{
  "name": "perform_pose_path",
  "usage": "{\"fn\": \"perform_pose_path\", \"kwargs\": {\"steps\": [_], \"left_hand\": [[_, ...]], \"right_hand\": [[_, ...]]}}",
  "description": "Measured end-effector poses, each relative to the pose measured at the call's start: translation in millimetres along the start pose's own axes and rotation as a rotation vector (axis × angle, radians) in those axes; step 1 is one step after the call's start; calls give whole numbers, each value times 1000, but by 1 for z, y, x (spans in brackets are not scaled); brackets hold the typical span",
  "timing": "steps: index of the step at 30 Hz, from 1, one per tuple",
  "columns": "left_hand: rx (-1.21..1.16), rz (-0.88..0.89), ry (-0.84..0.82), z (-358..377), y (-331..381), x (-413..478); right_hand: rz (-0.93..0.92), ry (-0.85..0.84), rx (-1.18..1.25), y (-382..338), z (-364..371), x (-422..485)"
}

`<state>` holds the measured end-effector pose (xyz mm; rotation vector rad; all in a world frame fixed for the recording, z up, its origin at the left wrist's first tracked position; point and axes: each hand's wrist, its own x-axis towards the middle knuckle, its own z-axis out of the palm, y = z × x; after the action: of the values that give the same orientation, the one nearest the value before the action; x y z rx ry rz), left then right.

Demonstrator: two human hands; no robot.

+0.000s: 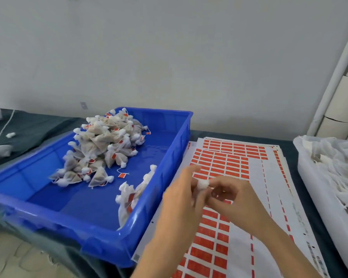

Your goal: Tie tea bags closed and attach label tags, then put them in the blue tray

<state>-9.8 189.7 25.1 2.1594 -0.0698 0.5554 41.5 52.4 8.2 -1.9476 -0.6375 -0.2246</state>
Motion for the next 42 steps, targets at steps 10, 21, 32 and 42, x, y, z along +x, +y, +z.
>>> {"fn": "perform_pose_path", "kwargs": {"steps": [10, 21, 32, 42], "left_hand": [[185, 36, 178, -117, -40, 50], [507, -113, -165, -102, -58, 47], [-11, 249, -345, 58, 67, 17], [-97, 376, -465, 186, 111, 35]], "right_hand": [[-145, -72, -18, -61, 90, 87], [-43, -68, -204, -43, 94, 60], [199, 230, -189, -26, -71, -67], [502, 466, -777, 12, -205, -115]]}}
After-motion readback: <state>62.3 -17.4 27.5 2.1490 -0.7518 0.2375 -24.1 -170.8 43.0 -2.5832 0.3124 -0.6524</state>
